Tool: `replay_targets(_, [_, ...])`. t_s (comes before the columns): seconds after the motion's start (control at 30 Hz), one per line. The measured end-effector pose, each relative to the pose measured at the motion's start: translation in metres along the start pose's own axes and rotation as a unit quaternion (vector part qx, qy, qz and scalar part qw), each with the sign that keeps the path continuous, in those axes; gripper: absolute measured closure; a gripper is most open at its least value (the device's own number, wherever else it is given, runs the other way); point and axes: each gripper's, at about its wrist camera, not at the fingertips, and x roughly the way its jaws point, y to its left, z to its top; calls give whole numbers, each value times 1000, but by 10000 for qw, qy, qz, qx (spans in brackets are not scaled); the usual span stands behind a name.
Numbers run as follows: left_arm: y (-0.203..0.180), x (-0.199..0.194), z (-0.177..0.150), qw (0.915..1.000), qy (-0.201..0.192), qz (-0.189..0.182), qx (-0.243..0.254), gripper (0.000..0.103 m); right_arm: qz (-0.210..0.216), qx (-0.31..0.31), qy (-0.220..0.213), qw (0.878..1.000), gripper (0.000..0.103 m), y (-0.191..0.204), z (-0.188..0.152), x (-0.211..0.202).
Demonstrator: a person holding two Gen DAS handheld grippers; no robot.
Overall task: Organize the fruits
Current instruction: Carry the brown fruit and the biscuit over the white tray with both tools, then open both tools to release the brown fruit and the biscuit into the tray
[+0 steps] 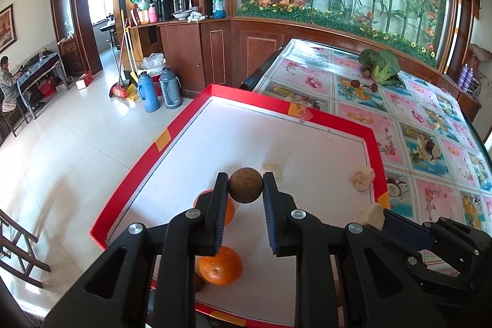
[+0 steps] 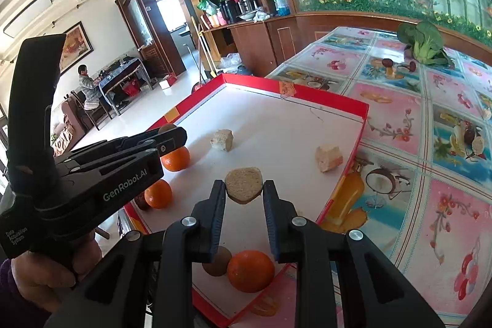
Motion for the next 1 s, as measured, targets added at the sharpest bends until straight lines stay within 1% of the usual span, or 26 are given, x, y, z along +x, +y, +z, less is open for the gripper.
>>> replay_targets(0.33, [-2, 15, -7, 9997, 219, 74, 107, 78, 14, 12, 259, 9997, 79, -2, -7, 13])
replay_targets(0.4, [-4, 18, -9, 9995, 279, 92, 134, 78, 22, 15, 266, 9996, 78, -2, -8, 14])
replay_targets(0.53, [-7, 19, -10, 9993, 254, 154, 237, 78, 5, -30, 235, 9997, 78, 1, -9, 11])
replay_targets(0.6, [-8, 20, -10, 9992, 256, 175, 250, 78, 29, -14, 186, 9998, 67, -1, -9, 8])
replay_targets(0.67, [-9, 21, -10, 9990, 266, 205, 290, 78, 15, -12, 96, 10000, 62, -2, -8, 3])
replay_targets(0.73, [-10, 21, -10, 9989, 277, 225, 302, 78, -7, -11, 16, 10000, 61, -4, -7, -2])
replay_targets(0.8, [-11, 21, -11, 9988, 282, 245, 312, 73, -17, 22, -97, 9999, 61, -8, -6, -9])
replay_targets(0.83, [-11, 20, -11, 9988, 271, 249, 320, 64, -47, 54, -162, 9998, 60, -12, -6, -13])
replay_targets(0.87, [-12, 19, -11, 9988, 261, 264, 327, 53, -68, 80, -203, 9997, 58, -15, -5, -16])
replay_targets(0.9, [-14, 18, -11, 9987, 249, 290, 333, 48, -96, 131, -264, 9995, 56, -19, -5, -20])
replay_targets(0.93, [-15, 16, -11, 9987, 219, 322, 343, 37, -126, 204, -315, 9992, 56, -25, -4, -24])
replay_targets(0.97, [-16, 14, -11, 9986, 189, 363, 349, 30, -145, 267, -338, 9990, 56, -30, -4, -26])
replay_targets(1.0, [-17, 13, -10, 9985, 167, 388, 350, 29, -162, 354, -362, 9986, 56, -36, -4, -29])
